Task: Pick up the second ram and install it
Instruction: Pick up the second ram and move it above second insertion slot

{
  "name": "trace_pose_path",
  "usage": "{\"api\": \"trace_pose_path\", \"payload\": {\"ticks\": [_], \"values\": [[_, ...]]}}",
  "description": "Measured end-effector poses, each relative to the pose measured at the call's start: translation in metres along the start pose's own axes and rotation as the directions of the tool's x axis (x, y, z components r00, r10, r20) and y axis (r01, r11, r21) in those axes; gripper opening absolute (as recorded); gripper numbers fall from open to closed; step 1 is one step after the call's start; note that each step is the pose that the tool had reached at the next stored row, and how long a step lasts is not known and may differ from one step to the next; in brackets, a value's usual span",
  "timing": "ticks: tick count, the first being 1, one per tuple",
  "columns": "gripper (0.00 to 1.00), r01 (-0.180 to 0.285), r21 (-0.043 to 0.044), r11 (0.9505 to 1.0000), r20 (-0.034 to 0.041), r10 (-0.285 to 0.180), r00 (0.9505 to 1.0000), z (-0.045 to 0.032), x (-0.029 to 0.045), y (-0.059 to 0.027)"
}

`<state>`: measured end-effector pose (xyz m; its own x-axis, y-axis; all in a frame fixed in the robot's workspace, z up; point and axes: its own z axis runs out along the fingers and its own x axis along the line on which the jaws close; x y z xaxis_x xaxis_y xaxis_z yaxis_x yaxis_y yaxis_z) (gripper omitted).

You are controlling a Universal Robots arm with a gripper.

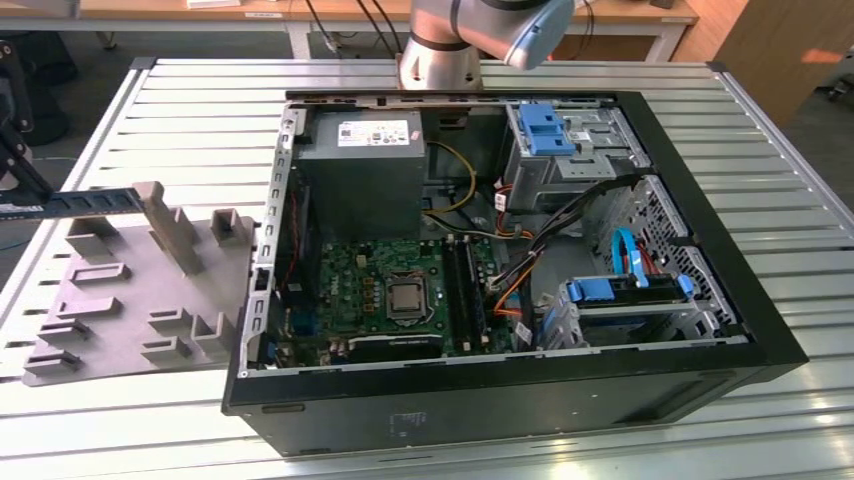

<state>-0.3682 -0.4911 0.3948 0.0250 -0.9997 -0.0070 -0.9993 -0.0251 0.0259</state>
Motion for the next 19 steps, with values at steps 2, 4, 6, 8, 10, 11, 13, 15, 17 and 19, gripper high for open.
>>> {"api": "trace_pose_path", "payload": {"ticks": [2, 4, 6, 8, 10, 11, 13, 15, 17, 19], "values": [[0.11, 0.0, -0.0001, 1.0, -0.0001, 0.0, 1.0, -0.0001, 0.0, -0.0003], [0.11, 0.0, -0.0001, 1.0, -0.0001, 0.0, 1.0, -0.0002, 0.0001, -0.0025], [0.11, 0.0, -0.0001, 1.0, -0.0001, 0.0, 1.0, -0.0002, 0.0002, -0.0066], [0.11, 0.0, 0.0, 1.0, -0.0001, 0.0, 1.0, -0.0004, 0.0003, -0.0118], [0.11, 0.0, 0.0001, 1.0, 0.0, 0.0, 1.0, -0.0004, 0.0004, -0.0176], [0.11, 0.0, -0.0001, 1.0, -0.0001, 0.0, 1.0, -0.0006, 0.0005, -0.0207], [0.11, 0.0, -0.0001, 1.0, -0.0001, 0.0, 1.0, -0.0007, 0.0007, -0.0266], [0.11, 0.0, -0.0001, 1.0, 0.0, 0.0, 1.0, -0.0009, 0.0008, -0.0328], [0.11, 0.0, -0.0003, 1.0, 0.0, 0.0, 1.0, -0.001, 0.001, -0.0394], [0.11, 0.0, -0.0006, 1.0, -0.0001, 0.0, 1.0, -0.0013, 0.0012, -0.0465]]}}
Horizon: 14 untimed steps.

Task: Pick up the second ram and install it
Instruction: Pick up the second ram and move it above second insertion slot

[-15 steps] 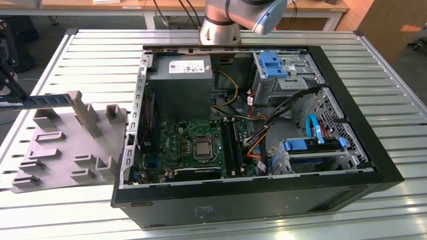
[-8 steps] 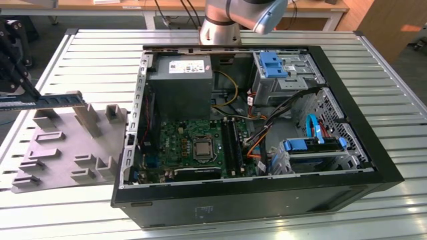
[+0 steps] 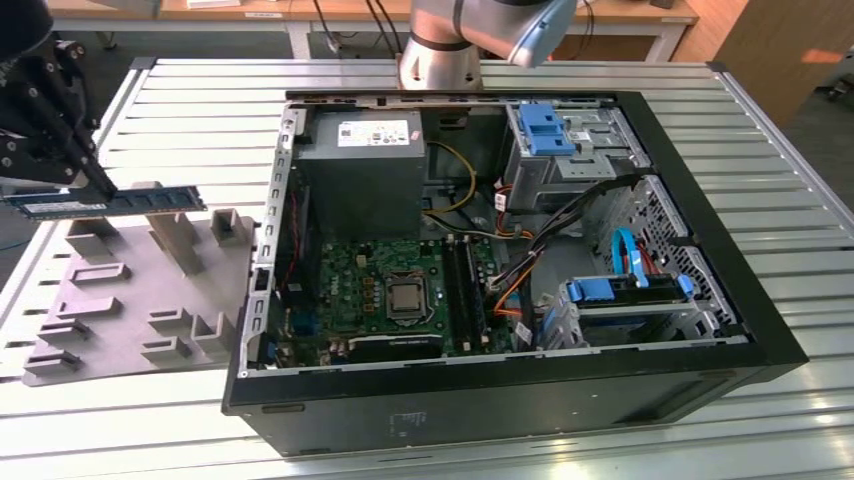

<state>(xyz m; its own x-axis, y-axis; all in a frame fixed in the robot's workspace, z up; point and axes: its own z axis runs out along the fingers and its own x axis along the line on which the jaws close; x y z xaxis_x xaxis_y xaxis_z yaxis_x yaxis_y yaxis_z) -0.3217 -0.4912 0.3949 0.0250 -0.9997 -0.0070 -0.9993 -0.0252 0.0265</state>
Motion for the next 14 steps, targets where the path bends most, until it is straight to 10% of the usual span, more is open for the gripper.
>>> {"api": "trace_pose_path", "payload": {"ticks": [14], "values": [[0.11, 0.0, -0.0012, 1.0, 0.0001, 0.0, 1.0, -0.0013, 0.0013, -0.0504]]}}
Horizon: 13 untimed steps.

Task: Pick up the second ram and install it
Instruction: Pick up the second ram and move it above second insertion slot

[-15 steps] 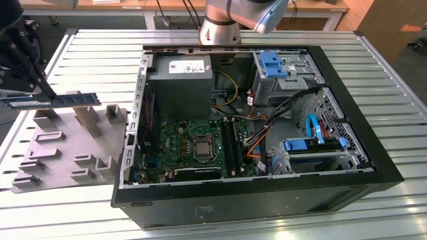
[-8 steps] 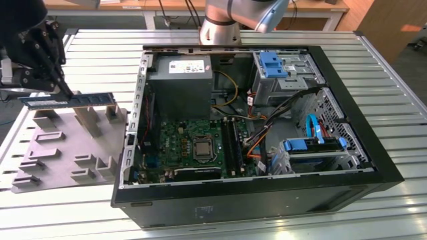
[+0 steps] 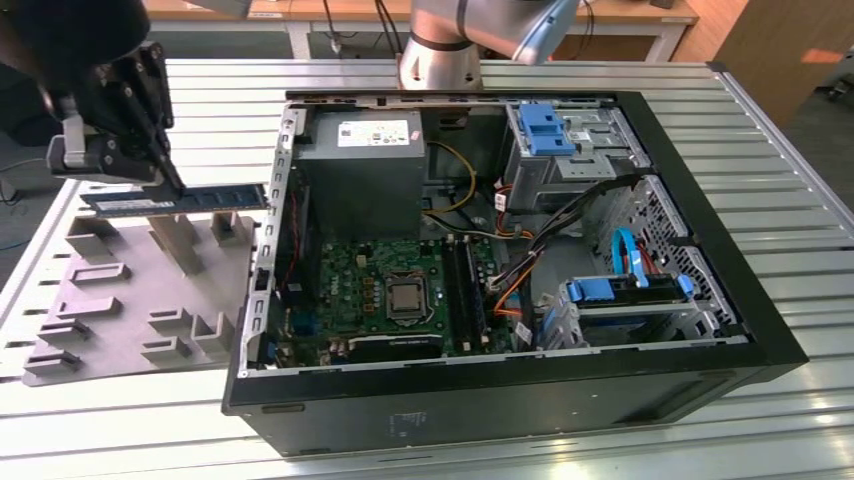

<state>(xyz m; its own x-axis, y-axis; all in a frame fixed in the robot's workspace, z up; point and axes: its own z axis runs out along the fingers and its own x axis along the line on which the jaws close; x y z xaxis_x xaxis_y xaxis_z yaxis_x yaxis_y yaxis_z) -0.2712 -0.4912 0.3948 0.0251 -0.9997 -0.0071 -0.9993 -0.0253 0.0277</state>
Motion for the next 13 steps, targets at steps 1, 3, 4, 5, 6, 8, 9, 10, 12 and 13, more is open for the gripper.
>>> {"api": "trace_pose_path", "payload": {"ticks": [1, 3, 4, 5, 6, 8, 9, 10, 12, 13], "values": [[0.11, 0.0, 0.0, 1.0, 0.0, 0.0, 1.0, -0.0001, 0.0001, -0.0037], [0.11, 0.0, -0.0002, 1.0, 0.0, 0.0, 1.0, -0.0003, 0.0003, -0.0108], [0.11, 0.0, -0.0003, 1.0, -0.0001, 0.0, 1.0, -0.0004, 0.0003, -0.0144], [0.11, 0.0, -0.0003, 1.0, 0.0, 0.0, 1.0, -0.0006, 0.0004, -0.018], [0.11, 0.0, -0.0003, 1.0, 0.0, 0.0, 1.0, -0.0006, 0.0005, -0.0219], [0.11, 0.0, -0.0004, 1.0, 0.0001, 0.0, 1.0, -0.0008, 0.0007, -0.0294], [0.11, 0.0, -0.0004, 1.0, 0.0, 0.0, 1.0, -0.0009, 0.0008, -0.0331], [0.11, 0.0, -0.0005, 1.0, 0.0, 0.0, 1.0, -0.001, 0.0009, -0.0369], [0.11, 0.0, -0.0006, 1.0, -0.0001, 0.0, 1.0, -0.0013, 0.0011, -0.0447], [0.11, 0.0, -0.0006, 1.0, 0.0, 0.0, 1.0, -0.0014, 0.0012, -0.0488]]}}
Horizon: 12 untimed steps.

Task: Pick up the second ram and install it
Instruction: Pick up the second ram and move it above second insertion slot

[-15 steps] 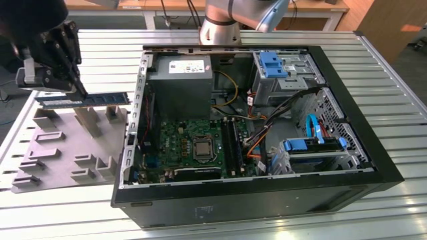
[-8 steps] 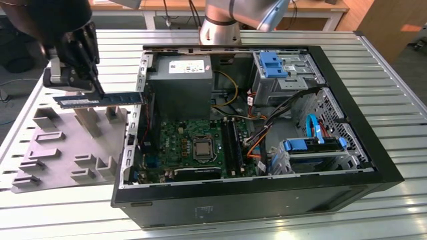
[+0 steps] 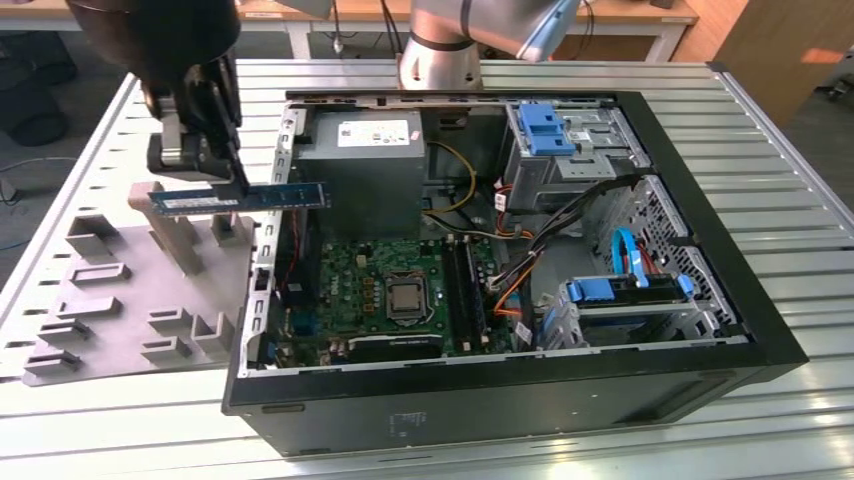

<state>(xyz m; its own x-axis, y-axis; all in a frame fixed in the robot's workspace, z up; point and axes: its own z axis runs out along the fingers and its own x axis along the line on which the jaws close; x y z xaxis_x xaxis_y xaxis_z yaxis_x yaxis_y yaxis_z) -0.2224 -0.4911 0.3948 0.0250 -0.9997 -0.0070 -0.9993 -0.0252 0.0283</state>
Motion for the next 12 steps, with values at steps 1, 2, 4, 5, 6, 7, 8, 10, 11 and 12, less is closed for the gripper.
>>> {"api": "trace_pose_path", "payload": {"ticks": [1, 2, 4, 5, 6, 7, 8, 10, 11, 12], "values": [[0.11, 0.0, 0.0, 1.0, 0.0001, 0.0, 1.0, -0.0001, 0.0001, -0.0041], [0.11, 0.0, 0.0, 1.0, 0.0, 0.0, 1.0, -0.0002, 0.0002, -0.0086], [0.11, 0.0, 0.0, 1.0, 0.0001, 0.0, 1.0, -0.0004, 0.0004, -0.017], [0.11, 0.0, -0.0001, 1.0, 0.0, 0.0, 1.0, -0.0006, 0.0005, -0.0213], [0.11, 0.0, -0.0002, 1.0, 0.0, 0.0, 1.0, -0.0007, 0.0006, -0.0255], [0.11, 0.0, -0.0002, 1.0, 0.0, 0.0, 1.0, -0.0008, 0.0007, -0.0298], [0.11, 0.0, -0.0001, 1.0, 0.0001, 0.0, 1.0, -0.0009, 0.0008, -0.034], [0.11, 0.0, -0.0002, 1.0, 0.0001, 0.0, 1.0, -0.0012, 0.0011, -0.0428], [0.11, 0.0, -0.0001, 1.0, 0.0001, 0.0, 1.0, -0.0013, 0.0012, -0.047], [0.11, 0.0, -0.0002, 1.0, 0.0001, 0.0, 1.0, -0.0014, 0.0013, -0.0512]]}}
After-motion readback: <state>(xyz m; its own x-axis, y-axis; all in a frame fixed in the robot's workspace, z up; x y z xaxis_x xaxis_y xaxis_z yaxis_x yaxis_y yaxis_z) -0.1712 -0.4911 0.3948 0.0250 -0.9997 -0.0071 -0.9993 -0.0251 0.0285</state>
